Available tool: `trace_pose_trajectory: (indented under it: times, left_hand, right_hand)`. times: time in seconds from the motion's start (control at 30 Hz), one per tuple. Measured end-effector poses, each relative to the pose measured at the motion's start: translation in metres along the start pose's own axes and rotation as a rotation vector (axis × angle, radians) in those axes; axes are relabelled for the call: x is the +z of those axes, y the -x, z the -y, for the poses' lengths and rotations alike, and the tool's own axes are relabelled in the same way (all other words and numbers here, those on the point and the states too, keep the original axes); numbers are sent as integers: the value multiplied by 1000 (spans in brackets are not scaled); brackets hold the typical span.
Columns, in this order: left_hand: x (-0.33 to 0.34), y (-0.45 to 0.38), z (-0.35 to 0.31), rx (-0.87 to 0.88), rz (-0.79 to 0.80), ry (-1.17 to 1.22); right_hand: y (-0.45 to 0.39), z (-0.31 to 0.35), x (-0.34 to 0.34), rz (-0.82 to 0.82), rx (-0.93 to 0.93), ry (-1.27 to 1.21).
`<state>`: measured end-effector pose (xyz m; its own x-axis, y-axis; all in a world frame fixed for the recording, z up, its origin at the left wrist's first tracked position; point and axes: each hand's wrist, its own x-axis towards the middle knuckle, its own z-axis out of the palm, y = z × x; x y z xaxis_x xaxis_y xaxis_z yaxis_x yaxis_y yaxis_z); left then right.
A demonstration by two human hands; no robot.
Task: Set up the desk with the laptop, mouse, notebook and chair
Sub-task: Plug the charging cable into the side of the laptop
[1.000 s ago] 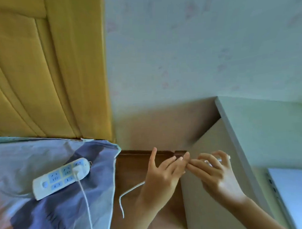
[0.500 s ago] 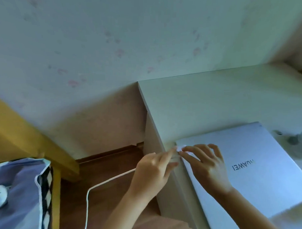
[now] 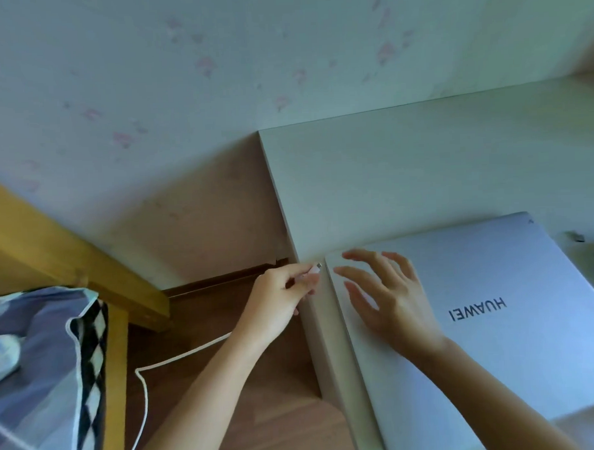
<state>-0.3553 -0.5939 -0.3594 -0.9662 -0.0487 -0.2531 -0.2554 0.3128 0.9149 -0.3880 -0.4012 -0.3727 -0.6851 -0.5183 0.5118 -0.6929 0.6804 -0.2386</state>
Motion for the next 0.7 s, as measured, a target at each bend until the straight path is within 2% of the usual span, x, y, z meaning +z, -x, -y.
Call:
trace_pose_trajectory:
  times: [0.1,0.2,0.5,0.7]
  left_hand:
    - [2,2,6,20,-21,-208]
    - [9,3,4,23,-35,-202]
    - [9,-3,4,-58,-53,-53]
    - [4,-3,3,-123,-12,64]
  right_hand:
    - [-12,-11,7,158,190,-36]
    - [-24,-16,11,299,269,-61]
    - [-48,-22,21,406,345,-160]
    - [-53,-21,19,454,389,-343]
